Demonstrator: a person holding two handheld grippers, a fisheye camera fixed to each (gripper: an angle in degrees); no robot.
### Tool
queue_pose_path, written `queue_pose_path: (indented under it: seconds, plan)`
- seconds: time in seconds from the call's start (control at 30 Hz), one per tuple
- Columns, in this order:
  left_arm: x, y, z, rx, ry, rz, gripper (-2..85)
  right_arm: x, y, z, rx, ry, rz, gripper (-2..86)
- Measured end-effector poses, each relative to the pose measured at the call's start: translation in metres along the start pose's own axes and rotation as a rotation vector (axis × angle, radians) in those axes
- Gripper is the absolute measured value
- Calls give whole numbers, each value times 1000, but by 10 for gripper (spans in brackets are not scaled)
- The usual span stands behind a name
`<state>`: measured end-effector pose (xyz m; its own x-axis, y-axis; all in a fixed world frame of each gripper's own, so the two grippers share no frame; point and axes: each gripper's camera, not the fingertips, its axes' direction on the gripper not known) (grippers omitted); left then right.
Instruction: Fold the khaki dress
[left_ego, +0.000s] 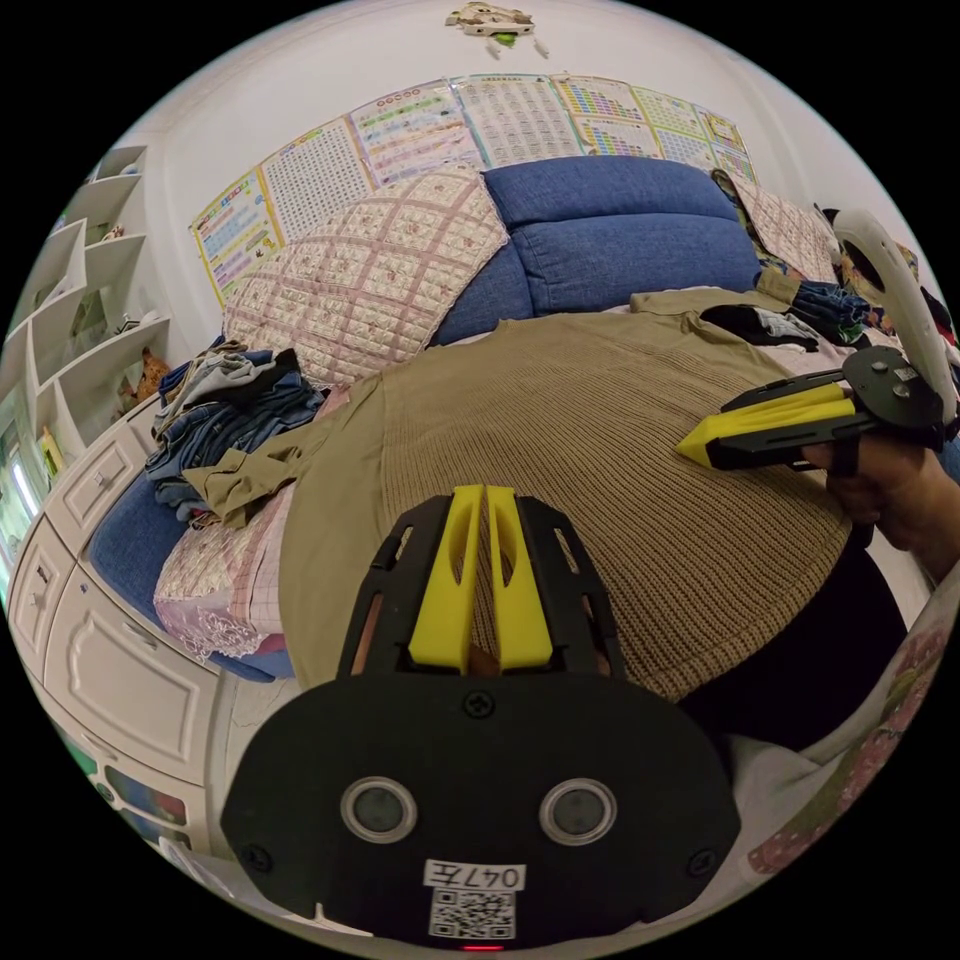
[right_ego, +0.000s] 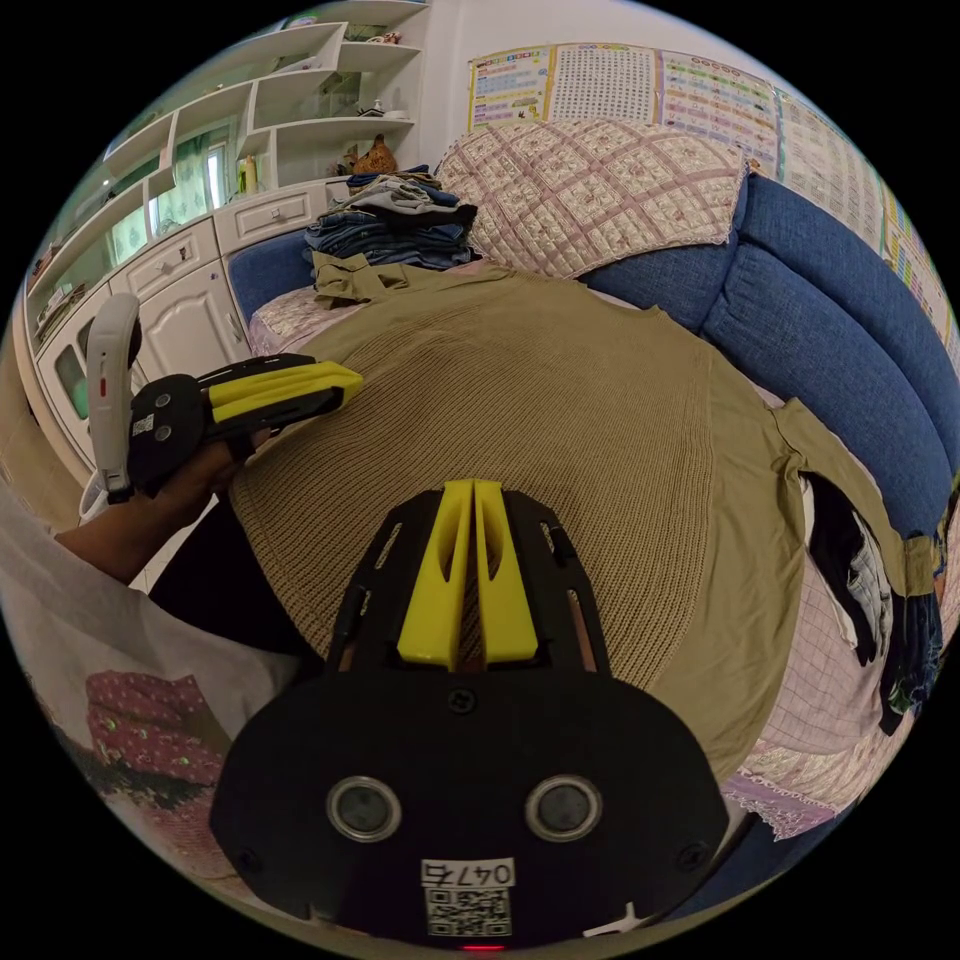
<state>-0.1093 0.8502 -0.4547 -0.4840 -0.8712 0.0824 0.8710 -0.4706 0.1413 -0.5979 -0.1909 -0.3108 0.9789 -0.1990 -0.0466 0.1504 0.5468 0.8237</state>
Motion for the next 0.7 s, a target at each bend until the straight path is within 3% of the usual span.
queue_pose_path:
  seconds: [0.7]
  plan:
    - [-1, -4, -5, 1, -1, -1, -7, 1, -35, -5, 3, 0, 1, -12]
